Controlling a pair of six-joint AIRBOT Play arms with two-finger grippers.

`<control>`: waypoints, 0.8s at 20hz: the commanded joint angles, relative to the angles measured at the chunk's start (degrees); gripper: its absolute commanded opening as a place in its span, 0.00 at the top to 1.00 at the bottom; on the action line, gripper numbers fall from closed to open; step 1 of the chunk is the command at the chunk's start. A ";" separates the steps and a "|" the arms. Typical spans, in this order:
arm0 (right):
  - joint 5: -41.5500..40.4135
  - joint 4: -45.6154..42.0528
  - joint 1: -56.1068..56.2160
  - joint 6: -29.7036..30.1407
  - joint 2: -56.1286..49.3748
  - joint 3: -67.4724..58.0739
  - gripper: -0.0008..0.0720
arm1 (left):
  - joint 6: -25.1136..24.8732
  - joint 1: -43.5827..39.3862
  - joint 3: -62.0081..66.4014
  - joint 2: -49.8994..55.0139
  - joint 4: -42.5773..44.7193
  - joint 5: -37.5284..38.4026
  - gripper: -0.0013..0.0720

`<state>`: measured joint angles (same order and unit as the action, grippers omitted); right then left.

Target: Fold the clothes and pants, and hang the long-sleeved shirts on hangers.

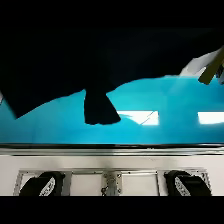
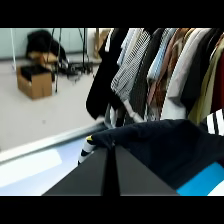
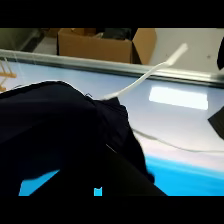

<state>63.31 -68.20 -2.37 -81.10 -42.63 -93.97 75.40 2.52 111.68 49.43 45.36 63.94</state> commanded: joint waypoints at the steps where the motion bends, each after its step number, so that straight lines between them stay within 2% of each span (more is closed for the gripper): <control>1: 0.24 -0.13 -0.02 -3.39 5.73 -0.96 0.98 | 0.04 0.07 1.05 -5.27 0.26 -1.40 0.97; 2: 0.33 -0.13 -0.02 -4.37 6.56 -0.96 0.98 | 0.57 0.07 1.05 -5.64 1.53 -1.86 0.97; 4: 1.84 -0.15 -0.02 -6.80 7.45 -0.96 0.98 | 5.31 0.07 0.96 -5.60 8.28 -1.77 0.97; 7: 9.20 0.68 0.00 -12.28 6.01 -0.92 0.98 | 11.19 0.07 -2.27 -1.90 16.68 -1.09 0.97; 12: 23.71 3.45 0.11 -14.95 -7.41 1.44 0.98 | 9.68 -2.91 -12.17 14.67 14.03 -3.91 0.97; 14: 24.85 1.22 0.09 -14.67 -15.17 2.69 0.98 | 8.35 -4.72 -11.37 24.13 13.77 -8.37 0.97; 16: 22.58 -2.58 0.09 -13.51 -23.56 2.69 0.98 | 8.35 -5.70 -5.44 34.40 12.85 -9.44 0.97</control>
<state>84.27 -67.07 -2.33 -94.98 -56.21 -92.01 84.42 -1.50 102.96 71.64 59.00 57.87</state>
